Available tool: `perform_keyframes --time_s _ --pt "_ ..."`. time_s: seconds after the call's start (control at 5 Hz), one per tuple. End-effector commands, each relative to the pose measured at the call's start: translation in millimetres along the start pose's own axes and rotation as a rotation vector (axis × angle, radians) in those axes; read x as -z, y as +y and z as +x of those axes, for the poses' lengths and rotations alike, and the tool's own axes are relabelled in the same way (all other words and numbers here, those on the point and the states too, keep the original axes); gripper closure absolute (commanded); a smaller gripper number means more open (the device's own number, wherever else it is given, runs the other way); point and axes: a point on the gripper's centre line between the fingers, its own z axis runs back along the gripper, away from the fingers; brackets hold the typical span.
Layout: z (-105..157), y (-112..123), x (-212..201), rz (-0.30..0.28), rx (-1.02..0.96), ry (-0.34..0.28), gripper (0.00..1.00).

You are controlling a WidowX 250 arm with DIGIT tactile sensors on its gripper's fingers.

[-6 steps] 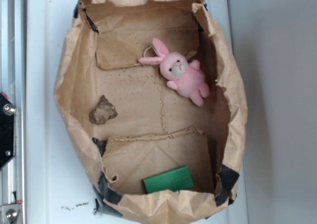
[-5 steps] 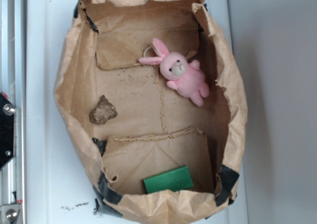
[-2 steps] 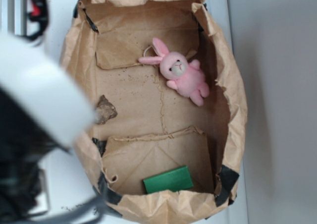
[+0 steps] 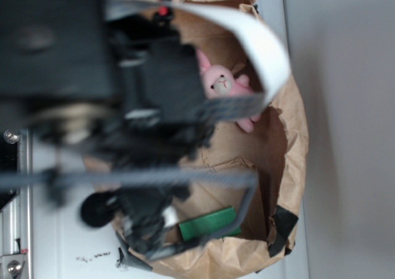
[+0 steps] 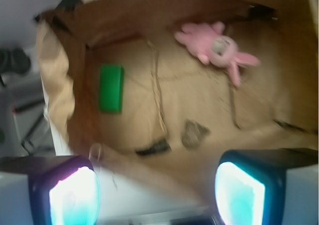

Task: Grab the green block.

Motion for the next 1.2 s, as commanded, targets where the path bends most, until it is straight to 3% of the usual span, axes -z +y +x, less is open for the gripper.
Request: perform_keyframes --time_s 0.0,0.2,0.4,0.6,1.0 --pt "28 28 52 0.074 -0.034 -0.068 0.00" --pt "15 12 75 0.084 0.006 -0.087 0.00" --pt "9 -13 90 0.072 -0.084 -0.112 0.00" --pt "11 -38 97 0.010 -0.080 -0.130 0.00" --pt "11 -38 97 0.010 -0.080 -0.130 0.00"
